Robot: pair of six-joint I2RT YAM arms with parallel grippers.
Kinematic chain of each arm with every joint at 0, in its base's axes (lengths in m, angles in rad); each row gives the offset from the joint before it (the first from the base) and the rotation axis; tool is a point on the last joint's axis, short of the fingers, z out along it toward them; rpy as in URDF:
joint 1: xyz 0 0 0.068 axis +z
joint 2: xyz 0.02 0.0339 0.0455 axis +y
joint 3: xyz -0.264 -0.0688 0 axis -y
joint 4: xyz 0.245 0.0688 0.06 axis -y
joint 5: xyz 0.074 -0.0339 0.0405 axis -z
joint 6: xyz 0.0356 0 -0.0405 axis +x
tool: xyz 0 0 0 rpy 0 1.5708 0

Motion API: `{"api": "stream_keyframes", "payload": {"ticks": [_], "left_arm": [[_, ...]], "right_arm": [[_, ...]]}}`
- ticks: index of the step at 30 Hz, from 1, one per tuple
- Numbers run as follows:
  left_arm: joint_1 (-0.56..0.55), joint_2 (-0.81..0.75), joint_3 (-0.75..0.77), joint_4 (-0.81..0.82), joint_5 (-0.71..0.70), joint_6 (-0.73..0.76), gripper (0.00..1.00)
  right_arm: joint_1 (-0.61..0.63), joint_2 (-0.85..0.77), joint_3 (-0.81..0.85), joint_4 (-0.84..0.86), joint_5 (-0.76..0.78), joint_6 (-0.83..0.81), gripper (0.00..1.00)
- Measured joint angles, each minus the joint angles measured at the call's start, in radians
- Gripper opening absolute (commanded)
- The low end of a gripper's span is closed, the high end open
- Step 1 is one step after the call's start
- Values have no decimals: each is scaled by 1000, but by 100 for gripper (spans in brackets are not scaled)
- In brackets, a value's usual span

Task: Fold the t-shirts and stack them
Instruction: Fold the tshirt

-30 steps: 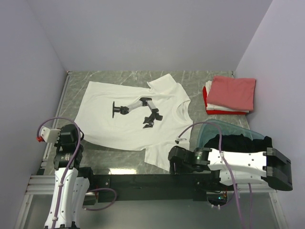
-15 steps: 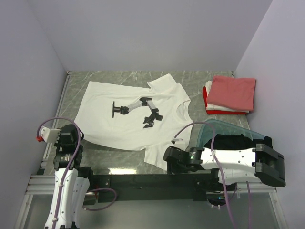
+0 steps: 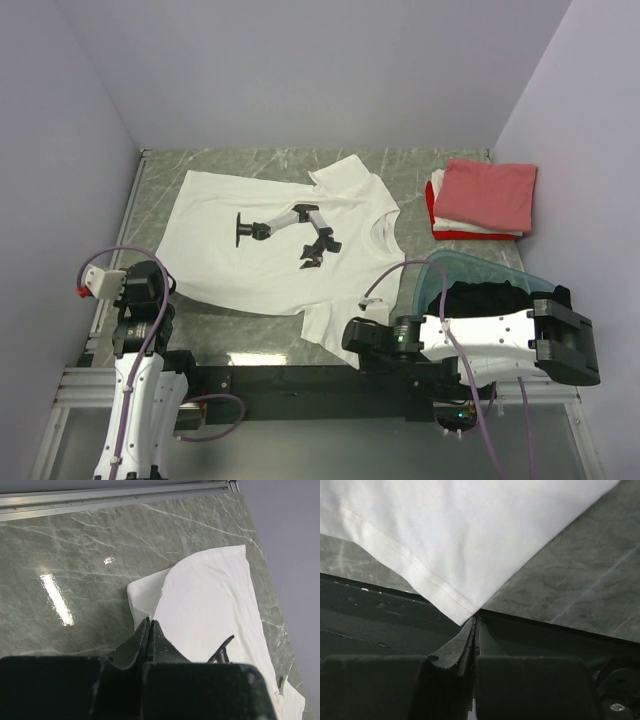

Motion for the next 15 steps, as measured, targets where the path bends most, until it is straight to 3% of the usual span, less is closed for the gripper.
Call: {"api": "stream_keyframes", "payload": {"ticks": [3, 5, 9, 12, 15], "left_arm": [[0, -8, 0, 0, 0, 0, 0], [0, -12, 0, 0, 1, 0, 0], [0, -12, 0, 0, 5, 0, 1], [0, -12, 0, 0, 10, 1, 1], [0, -12, 0, 0, 11, 1, 1]], "right_arm": [[13, 0, 2, -20, 5, 9, 0], [14, -1, 6, -30, 7, 17, 9], [23, -6, 28, -42, 22, 39, 49], [26, -27, 37, -41, 32, 48, 58], [26, -39, 37, -33, 37, 53, 60]]}}
